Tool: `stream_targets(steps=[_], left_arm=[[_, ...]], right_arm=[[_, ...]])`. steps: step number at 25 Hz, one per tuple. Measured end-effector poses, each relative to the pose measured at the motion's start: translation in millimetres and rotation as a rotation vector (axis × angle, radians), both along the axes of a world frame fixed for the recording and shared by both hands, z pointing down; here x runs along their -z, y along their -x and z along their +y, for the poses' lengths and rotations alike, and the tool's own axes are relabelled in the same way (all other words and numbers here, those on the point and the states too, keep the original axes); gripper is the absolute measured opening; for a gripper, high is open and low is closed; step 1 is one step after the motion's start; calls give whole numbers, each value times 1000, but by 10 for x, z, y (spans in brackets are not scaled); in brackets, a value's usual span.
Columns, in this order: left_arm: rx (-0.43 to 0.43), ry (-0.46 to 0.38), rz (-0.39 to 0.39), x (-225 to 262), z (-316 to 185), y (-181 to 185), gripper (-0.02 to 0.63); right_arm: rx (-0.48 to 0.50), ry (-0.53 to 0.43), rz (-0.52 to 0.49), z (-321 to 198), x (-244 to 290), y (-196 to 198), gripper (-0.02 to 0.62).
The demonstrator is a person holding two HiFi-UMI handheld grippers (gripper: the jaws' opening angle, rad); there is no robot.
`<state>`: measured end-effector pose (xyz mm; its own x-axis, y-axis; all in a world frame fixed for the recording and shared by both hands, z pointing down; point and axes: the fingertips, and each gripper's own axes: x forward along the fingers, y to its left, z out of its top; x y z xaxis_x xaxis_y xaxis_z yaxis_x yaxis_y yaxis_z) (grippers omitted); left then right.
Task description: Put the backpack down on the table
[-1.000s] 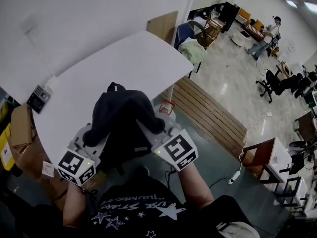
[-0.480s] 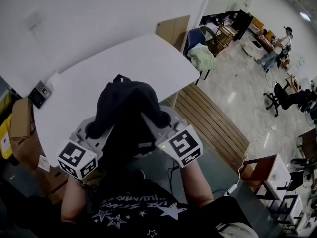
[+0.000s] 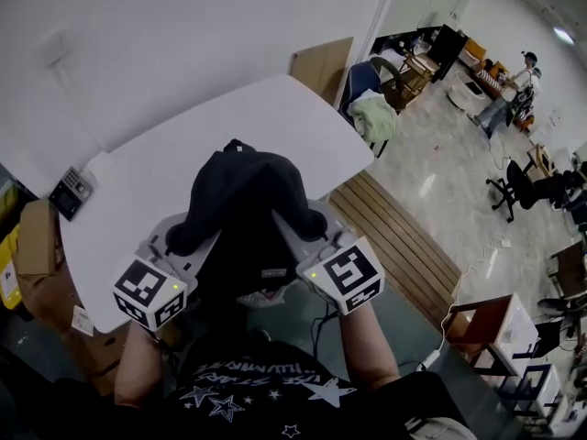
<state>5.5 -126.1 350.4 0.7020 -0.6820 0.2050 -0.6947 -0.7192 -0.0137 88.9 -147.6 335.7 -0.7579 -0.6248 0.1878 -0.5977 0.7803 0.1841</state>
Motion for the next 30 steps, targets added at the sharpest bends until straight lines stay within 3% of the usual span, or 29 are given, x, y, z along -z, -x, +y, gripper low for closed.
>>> stream_targets(steps=[15,21,30], left_arm=[[-74,-29,61,162,-1366,487,55],[-91,-64,30,148,-1914,720,55],[-85,-13,41,-34,-2696,1109,55]], right_arm=[[-72,-36,23,-1283,196,473,25],[-96,-52,26,-1802,173,701,25],[-118,-22,71,-2572,13,1100,25]])
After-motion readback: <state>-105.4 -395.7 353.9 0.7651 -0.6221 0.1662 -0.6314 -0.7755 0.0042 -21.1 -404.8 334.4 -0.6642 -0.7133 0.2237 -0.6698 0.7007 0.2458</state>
